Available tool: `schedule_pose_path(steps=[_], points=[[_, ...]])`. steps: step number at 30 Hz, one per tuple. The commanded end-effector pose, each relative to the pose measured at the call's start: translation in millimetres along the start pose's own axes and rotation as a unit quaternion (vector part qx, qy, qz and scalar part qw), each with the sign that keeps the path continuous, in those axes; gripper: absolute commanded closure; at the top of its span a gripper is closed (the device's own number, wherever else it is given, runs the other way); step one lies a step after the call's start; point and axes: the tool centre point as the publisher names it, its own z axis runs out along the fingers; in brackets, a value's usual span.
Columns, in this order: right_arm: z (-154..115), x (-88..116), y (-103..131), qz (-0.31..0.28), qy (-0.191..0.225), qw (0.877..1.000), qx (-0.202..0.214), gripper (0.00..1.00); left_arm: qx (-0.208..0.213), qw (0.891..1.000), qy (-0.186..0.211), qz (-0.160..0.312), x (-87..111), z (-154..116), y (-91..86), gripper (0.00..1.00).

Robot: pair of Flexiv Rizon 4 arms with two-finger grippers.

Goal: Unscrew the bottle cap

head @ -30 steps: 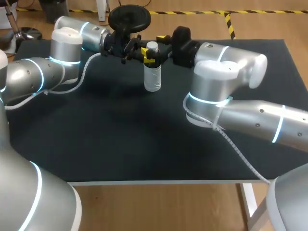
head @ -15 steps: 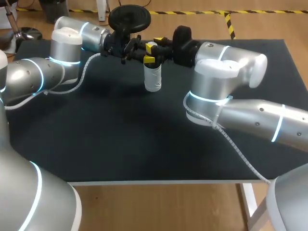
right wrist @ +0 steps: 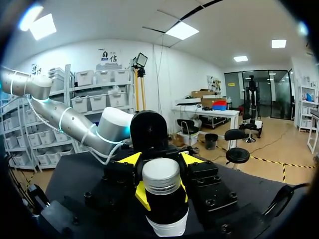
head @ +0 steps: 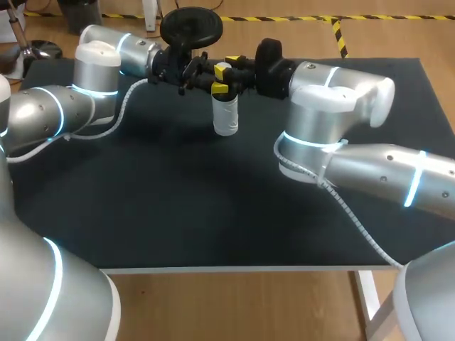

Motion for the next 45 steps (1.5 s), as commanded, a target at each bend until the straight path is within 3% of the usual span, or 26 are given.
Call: schedule_pose_path(steps=[1,9,16,21,31,45], points=[[-1.7,-9.0,-5.3,0.000,0.069,0.997,0.020,1.00,0.002,1.000,0.006,0.000,-6.3,0.2,0.1,1.00],[4.5,-12.0,-7.8,-0.002,0.200,0.979,0.032,1.00,0.002,1.000,0.006,0.000,-6.3,0.2,0.1,1.00],[8.5,-9.1,-11.7,0.000,0.334,0.942,0.026,1.00,0.002,1.000,0.006,0.000,-6.3,0.2,0.1,1.00],[8.3,-5.3,-11.0,0.001,0.395,0.918,0.020,1.00,0.002,1.000,0.006,0.000,-6.3,0.2,0.1,1.00],[9.5,-2.9,-11.4,-0.004,0.481,0.877,0.000,1.00,0.002,1.000,0.006,0.000,-6.3,0.2,0.1,1.00],[4.4,0.8,0.5,-0.029,0.562,0.826,0.003,1.00,0.002,1.000,0.006,0.000,-6.3,0.2,0.1,1.00]])
